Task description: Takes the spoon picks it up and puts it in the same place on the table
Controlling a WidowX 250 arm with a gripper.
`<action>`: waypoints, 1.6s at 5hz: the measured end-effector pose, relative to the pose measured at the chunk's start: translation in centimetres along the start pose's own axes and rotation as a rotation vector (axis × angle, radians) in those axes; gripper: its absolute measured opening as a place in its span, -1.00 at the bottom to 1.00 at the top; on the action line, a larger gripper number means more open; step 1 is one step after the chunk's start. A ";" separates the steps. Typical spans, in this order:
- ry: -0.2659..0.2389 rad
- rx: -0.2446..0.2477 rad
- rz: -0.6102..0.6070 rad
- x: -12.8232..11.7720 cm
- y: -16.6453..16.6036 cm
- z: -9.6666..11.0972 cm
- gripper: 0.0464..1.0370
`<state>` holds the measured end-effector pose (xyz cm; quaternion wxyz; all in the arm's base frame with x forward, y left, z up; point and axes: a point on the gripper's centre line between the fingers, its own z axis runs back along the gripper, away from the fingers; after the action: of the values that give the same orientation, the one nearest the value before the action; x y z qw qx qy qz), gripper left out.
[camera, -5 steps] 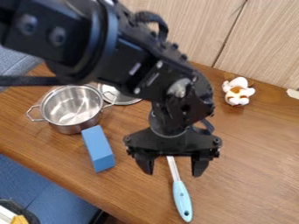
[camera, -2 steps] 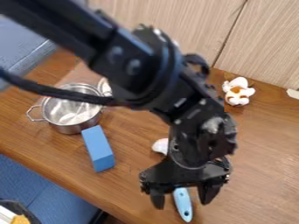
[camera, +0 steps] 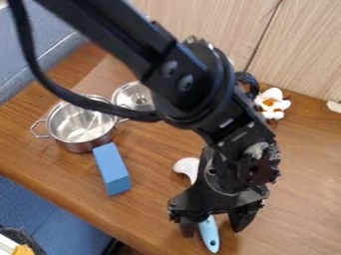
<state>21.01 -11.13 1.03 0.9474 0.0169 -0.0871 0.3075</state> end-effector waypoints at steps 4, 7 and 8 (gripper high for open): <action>0.038 -0.067 0.015 0.6 0.3 0.0 -0.42; -0.007 -0.222 -0.280 3.4 -4.5 6.8 -0.42; -0.045 -0.278 -0.322 4.8 -7.7 8.5 -0.42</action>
<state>28.04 -15.27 10.39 0.9754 -0.0935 -0.1458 0.1367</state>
